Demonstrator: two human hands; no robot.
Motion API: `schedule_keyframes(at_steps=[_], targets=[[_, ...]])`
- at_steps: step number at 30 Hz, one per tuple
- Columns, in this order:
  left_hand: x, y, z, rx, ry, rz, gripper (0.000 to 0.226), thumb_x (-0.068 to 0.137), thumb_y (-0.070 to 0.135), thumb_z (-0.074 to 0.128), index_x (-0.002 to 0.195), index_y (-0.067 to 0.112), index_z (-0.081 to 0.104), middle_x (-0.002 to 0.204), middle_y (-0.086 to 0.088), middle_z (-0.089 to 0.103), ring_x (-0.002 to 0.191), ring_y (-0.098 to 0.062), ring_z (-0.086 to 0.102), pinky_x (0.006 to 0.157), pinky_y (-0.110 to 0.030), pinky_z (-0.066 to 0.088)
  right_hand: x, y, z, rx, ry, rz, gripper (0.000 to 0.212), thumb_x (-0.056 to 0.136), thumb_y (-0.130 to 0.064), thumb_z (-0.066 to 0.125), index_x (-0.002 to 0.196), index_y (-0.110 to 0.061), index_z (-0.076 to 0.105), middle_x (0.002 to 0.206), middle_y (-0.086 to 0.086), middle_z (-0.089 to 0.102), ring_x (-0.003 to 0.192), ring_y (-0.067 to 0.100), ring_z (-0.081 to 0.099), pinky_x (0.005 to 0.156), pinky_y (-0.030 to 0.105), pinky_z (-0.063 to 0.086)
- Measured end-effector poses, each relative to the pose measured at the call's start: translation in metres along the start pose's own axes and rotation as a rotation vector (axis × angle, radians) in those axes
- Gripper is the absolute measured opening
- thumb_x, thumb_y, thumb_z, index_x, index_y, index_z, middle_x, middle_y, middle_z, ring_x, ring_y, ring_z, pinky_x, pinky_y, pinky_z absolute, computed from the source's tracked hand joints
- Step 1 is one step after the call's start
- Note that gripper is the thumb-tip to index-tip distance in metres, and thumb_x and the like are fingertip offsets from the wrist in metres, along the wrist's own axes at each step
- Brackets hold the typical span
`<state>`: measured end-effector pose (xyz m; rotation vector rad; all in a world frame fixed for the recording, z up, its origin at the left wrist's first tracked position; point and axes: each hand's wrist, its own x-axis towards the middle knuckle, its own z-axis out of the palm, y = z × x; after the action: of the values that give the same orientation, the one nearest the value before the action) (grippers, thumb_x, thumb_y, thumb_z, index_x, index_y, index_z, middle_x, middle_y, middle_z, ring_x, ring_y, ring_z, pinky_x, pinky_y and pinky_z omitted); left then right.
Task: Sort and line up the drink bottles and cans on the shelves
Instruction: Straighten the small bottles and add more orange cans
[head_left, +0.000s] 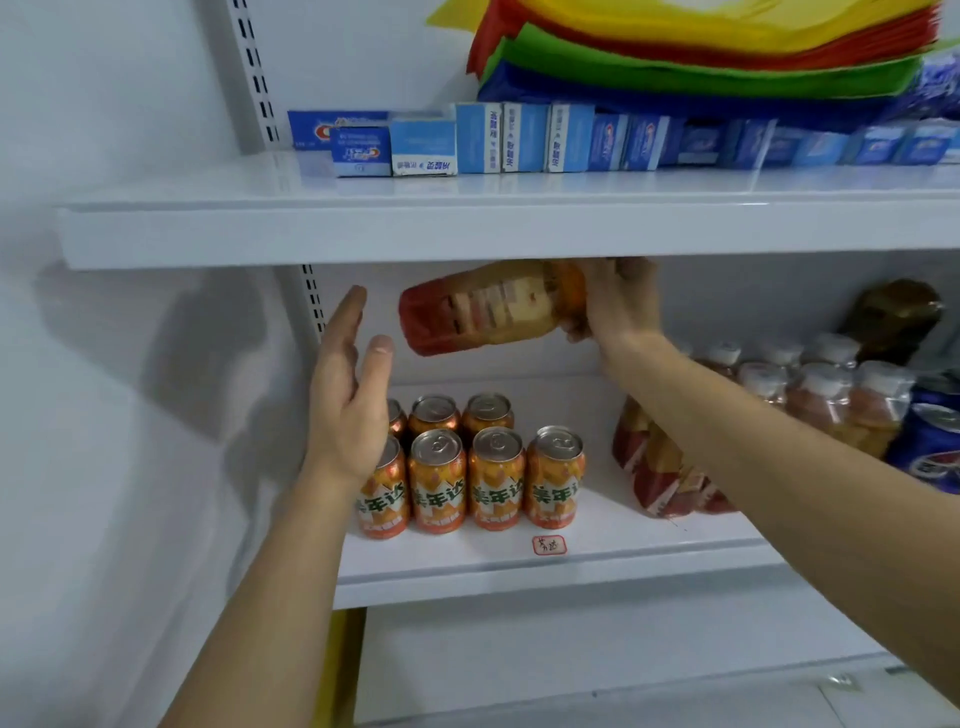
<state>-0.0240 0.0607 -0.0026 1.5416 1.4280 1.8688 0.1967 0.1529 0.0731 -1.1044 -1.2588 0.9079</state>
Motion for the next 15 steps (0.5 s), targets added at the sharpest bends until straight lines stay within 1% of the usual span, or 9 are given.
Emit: schedule_keyframes(at_steps=[2, 5, 6, 8, 10, 11, 12, 14, 15], targets=[[-0.011, 0.015, 0.019, -0.136, 0.027, -0.067, 0.059, 0.098, 0.042, 0.047, 0.153, 0.02, 0.041, 0.155, 0.003, 0.047, 0.144, -0.009, 0.043, 0.123, -0.04, 0.033, -0.029, -0.012, -0.026, 0.103, -0.019, 0.053, 0.023, 0.102, -0.024, 0.054, 0.104, -0.003, 0.064, 0.067, 0.014, 0.062, 0.041, 0.022, 0.051, 0.039, 0.026, 0.041], [-0.039, 0.041, 0.05, -0.4, 0.064, -0.135, 0.045, 0.098, 0.045, 0.053, 0.141, 0.028, 0.056, 0.14, -0.005, 0.061, 0.133, -0.025, 0.057, 0.111, -0.06, 0.044, -0.071, -0.026, -0.07, 0.138, -0.095, 0.068, 0.023, 0.101, -0.021, 0.058, 0.107, 0.0, 0.066, 0.055, 0.008, 0.06, 0.039, 0.022, 0.05, 0.036, 0.025, 0.037], [-0.052, 0.05, 0.063, -0.428, 0.077, -0.128, 0.041, 0.097, 0.047, 0.056, 0.135, 0.032, 0.06, 0.138, -0.006, 0.062, 0.13, -0.027, 0.059, 0.108, -0.062, 0.046, -0.083, -0.029, -0.089, 0.133, -0.112, 0.071, 0.022, 0.102, -0.022, 0.058, 0.107, -0.002, 0.066, 0.056, 0.008, 0.061, 0.039, 0.021, 0.049, 0.036, 0.025, 0.037], [-0.082, 0.069, 0.094, -0.418, 0.104, -0.094, 0.033, 0.094, 0.049, 0.059, 0.125, 0.038, 0.065, 0.135, -0.004, 0.063, 0.126, -0.027, 0.061, 0.103, -0.057, 0.05, -0.101, -0.035, -0.133, 0.106, -0.117, 0.08, 0.021, 0.102, -0.027, 0.06, 0.106, -0.009, 0.07, 0.066, 0.01, 0.067, 0.042, 0.019, 0.055, 0.037, 0.026, 0.044], [-0.115, 0.088, 0.133, -0.443, 0.109, -0.064, 0.027, 0.097, 0.046, 0.058, 0.121, 0.037, 0.065, 0.134, -0.005, 0.062, 0.126, -0.028, 0.06, 0.098, -0.051, 0.054, -0.115, -0.039, -0.188, 0.014, -0.1, 0.064, 0.02, 0.102, -0.035, 0.059, 0.104, -0.02, 0.072, 0.078, -0.001, 0.075, 0.059, 0.015, 0.069, 0.05, 0.024, 0.055], [-0.131, 0.101, 0.154, -0.476, 0.093, -0.057, 0.025, 0.098, 0.043, 0.057, 0.121, 0.036, 0.064, 0.134, -0.006, 0.062, 0.125, -0.029, 0.06, 0.092, -0.046, 0.057, -0.121, -0.042, -0.218, -0.03, -0.089, 0.062, 0.02, 0.102, -0.038, 0.058, 0.102, -0.023, 0.072, 0.081, -0.004, 0.075, 0.066, 0.012, 0.072, 0.053, 0.022, 0.055], [-0.144, 0.113, 0.177, -0.506, 0.069, -0.051, 0.025, 0.099, 0.041, 0.056, 0.122, 0.034, 0.064, 0.135, -0.007, 0.061, 0.124, -0.029, 0.061, 0.086, -0.043, 0.06, -0.127, -0.044, -0.249, -0.061, -0.077, 0.065, 0.02, 0.102, -0.039, 0.057, 0.102, -0.025, 0.071, 0.082, -0.004, 0.074, 0.065, 0.011, 0.071, 0.051, 0.022, 0.054], [-0.168, 0.138, 0.223, -0.557, -0.004, -0.049, 0.027, 0.098, 0.044, 0.057, 0.122, 0.032, 0.063, 0.136, -0.008, 0.06, 0.119, -0.032, 0.063, 0.075, -0.049, 0.062, -0.138, -0.047, -0.311, -0.083, -0.034, 0.069, 0.022, 0.103, -0.039, 0.056, 0.103, -0.022, 0.07, 0.08, 0.001, 0.07, 0.054, 0.011, 0.065, 0.043, 0.025, 0.047], [-0.177, 0.15, 0.248, -0.567, -0.047, -0.047, 0.03, 0.097, 0.047, 0.059, 0.122, 0.031, 0.062, 0.136, -0.008, 0.06, 0.118, -0.037, 0.063, 0.072, -0.06, 0.061, -0.145, -0.049, -0.342, -0.077, -0.002, 0.061, 0.022, 0.103, -0.037, 0.056, 0.104, -0.019, 0.069, 0.075, 0.001, 0.068, 0.051, 0.013, 0.062, 0.041, 0.027, 0.045]])
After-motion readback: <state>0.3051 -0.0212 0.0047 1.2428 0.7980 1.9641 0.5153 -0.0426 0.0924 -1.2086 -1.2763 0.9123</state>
